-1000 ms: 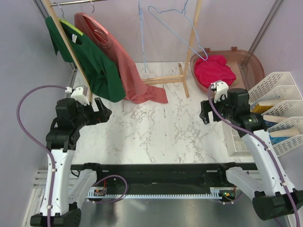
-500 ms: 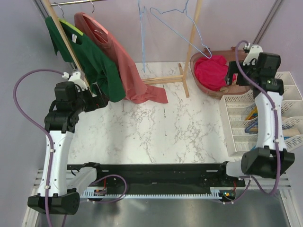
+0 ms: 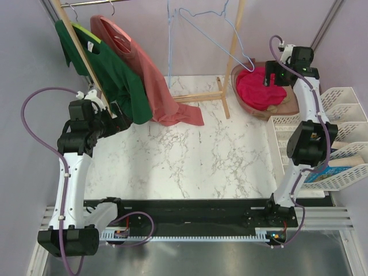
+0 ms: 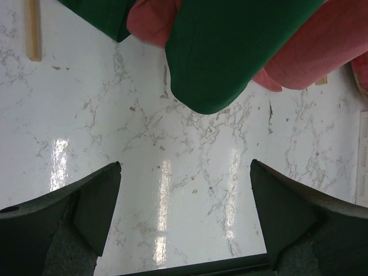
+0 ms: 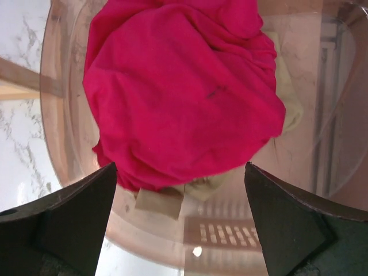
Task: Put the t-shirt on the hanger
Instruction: Pick up the T-shirt and place it in the bin.
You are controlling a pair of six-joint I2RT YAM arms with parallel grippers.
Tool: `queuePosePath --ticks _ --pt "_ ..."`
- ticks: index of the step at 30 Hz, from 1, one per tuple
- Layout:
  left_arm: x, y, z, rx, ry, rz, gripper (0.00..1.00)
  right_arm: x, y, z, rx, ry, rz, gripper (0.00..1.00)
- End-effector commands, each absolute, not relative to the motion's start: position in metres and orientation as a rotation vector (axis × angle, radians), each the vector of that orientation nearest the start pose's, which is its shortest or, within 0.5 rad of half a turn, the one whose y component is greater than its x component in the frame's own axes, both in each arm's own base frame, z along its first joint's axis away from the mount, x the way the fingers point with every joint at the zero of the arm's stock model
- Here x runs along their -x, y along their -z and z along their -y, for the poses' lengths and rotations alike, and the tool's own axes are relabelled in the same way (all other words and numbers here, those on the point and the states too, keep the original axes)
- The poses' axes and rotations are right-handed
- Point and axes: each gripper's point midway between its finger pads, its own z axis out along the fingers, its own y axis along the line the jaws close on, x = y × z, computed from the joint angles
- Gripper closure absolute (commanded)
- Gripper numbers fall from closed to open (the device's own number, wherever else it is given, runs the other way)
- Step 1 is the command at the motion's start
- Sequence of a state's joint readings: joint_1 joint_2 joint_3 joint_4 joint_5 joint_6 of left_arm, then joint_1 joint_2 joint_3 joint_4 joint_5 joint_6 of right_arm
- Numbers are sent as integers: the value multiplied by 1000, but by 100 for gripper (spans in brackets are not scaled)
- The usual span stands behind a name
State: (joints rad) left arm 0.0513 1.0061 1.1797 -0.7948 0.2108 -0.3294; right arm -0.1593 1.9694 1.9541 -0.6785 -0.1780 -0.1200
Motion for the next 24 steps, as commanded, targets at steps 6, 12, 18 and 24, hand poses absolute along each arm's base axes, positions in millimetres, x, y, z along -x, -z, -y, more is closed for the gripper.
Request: queuePosePath --ticks 6,12,18,24 --pt "-295 -267 32 328 389 -2134 1 -603 -175 56 43 37 -2211 2" --pt "-295 -262 32 303 380 -2147 1 -619 -134 57 41 74 -2243 2" --pt "-296 -259 30 315 375 -2155 1 -621 -140 68 20 134 -2232 29" --pt "-299 -271 34 298 398 -2136 1 -619 -204 77 -12 133 -2137 100"
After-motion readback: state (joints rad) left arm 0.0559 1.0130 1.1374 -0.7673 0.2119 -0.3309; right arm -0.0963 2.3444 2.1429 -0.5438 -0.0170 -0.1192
